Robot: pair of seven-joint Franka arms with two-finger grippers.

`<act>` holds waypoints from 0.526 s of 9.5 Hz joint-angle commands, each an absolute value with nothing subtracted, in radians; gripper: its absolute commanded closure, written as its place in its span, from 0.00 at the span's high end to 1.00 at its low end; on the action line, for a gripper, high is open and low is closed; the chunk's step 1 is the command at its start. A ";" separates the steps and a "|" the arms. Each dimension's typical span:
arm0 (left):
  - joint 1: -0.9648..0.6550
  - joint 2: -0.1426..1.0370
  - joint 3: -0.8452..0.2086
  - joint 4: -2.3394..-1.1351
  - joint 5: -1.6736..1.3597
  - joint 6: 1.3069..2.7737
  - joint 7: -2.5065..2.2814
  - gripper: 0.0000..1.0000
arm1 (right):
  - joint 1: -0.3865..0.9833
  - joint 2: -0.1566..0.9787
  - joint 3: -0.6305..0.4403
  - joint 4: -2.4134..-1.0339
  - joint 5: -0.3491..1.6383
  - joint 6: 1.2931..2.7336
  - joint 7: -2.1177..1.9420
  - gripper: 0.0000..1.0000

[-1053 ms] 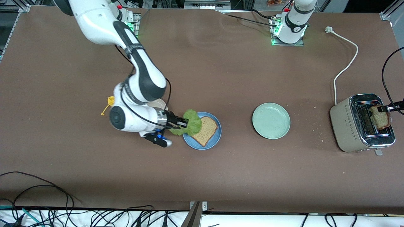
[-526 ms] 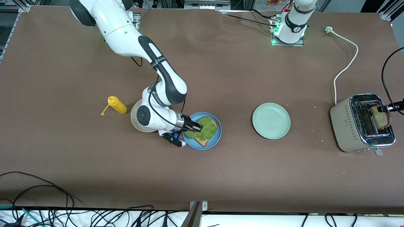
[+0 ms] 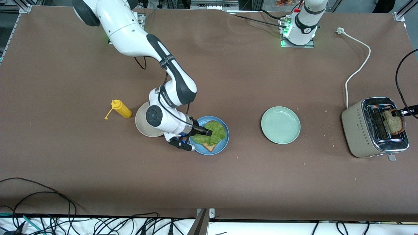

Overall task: Make sandwich in blue plate with both arms
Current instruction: 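Release the lettuce and withdraw the right gripper while the left gripper lifts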

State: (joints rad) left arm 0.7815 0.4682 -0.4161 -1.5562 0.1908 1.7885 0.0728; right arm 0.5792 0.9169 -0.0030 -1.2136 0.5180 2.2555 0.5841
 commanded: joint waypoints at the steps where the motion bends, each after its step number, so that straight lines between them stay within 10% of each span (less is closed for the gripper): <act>1: 0.781 0.436 -0.433 -1.500 0.218 1.772 0.086 0.00 | 0.580 0.800 -0.066 -1.230 0.390 2.070 0.584 1.00; 5: 0.781 0.344 -0.437 -1.500 0.203 1.734 0.095 0.00 | 0.580 0.635 -0.161 -1.232 0.188 1.708 0.559 1.00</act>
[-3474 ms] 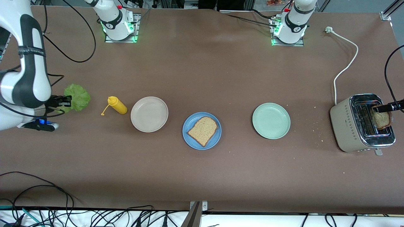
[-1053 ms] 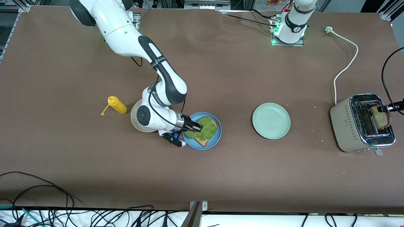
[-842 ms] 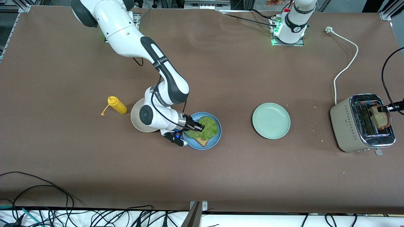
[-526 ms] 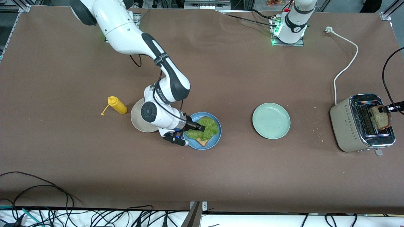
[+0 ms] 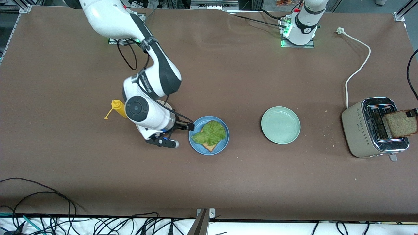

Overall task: Make sandwich in blue plate with both arms
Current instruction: 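Release the lettuce and withdraw the right gripper while the left gripper lifts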

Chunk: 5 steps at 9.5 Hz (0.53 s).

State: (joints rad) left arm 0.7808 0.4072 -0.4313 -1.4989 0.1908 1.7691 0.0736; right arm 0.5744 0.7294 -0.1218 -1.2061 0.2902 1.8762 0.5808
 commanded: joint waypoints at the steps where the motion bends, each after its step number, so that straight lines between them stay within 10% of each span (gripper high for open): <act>1: 0.784 0.321 -0.457 -1.499 0.201 1.705 0.095 0.00 | 0.578 0.588 -0.196 -1.235 0.154 1.622 0.484 1.00; 5: 0.788 0.235 -0.469 -1.474 0.154 1.616 0.123 0.00 | 0.578 0.460 -0.460 -1.394 0.160 1.469 -0.008 1.00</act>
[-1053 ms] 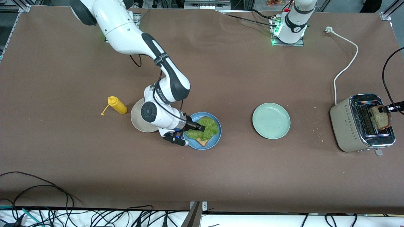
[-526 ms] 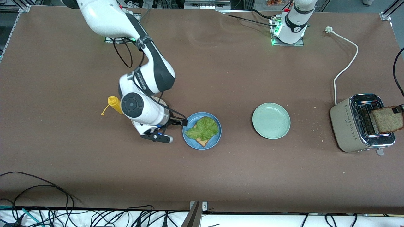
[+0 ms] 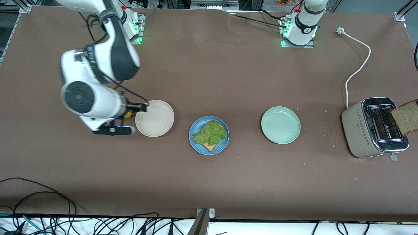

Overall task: Make sandwich in blue plate with both arms
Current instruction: 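Release the lettuce and withdraw the right gripper while the left gripper lifts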

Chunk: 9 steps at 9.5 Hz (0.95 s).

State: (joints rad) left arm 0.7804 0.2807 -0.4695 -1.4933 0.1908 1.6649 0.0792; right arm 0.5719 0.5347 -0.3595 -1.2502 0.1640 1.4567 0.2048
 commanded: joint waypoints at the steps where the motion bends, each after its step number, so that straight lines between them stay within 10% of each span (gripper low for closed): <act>1: 0.790 0.232 -0.468 -1.444 0.115 1.570 0.124 0.00 | 0.563 0.422 -0.463 -1.470 0.153 1.526 -0.040 1.00; 9: 0.781 0.184 -0.532 -1.359 0.058 1.373 0.051 0.00 | 0.166 0.233 -0.327 -1.874 0.166 1.830 -0.608 1.00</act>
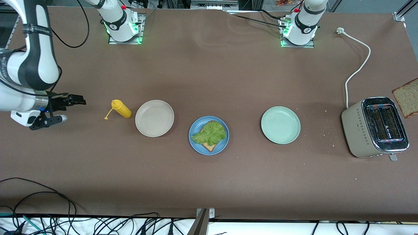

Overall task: Make sandwich in blue plate with both arms
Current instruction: 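Release the lettuce and withdraw the right gripper while the left gripper lifts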

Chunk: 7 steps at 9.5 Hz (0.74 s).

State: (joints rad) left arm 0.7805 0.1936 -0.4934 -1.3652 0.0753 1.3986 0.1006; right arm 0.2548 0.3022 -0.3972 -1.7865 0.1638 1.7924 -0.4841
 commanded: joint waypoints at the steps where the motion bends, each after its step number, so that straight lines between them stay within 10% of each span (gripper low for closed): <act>1: 0.781 0.186 -0.561 -1.361 0.058 1.368 0.007 0.00 | 0.155 0.248 -0.331 -1.875 0.179 1.830 -0.676 1.00; 7: 0.750 0.201 -0.690 -1.381 0.057 1.368 -0.265 0.00 | 0.038 0.356 -0.331 -1.893 0.457 1.798 -1.250 1.00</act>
State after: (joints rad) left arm 0.7688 0.1978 -0.6859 -1.3827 0.0723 1.3765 -0.2167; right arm 0.0805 0.3452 -0.3491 -1.8714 0.3866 1.8155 -1.1016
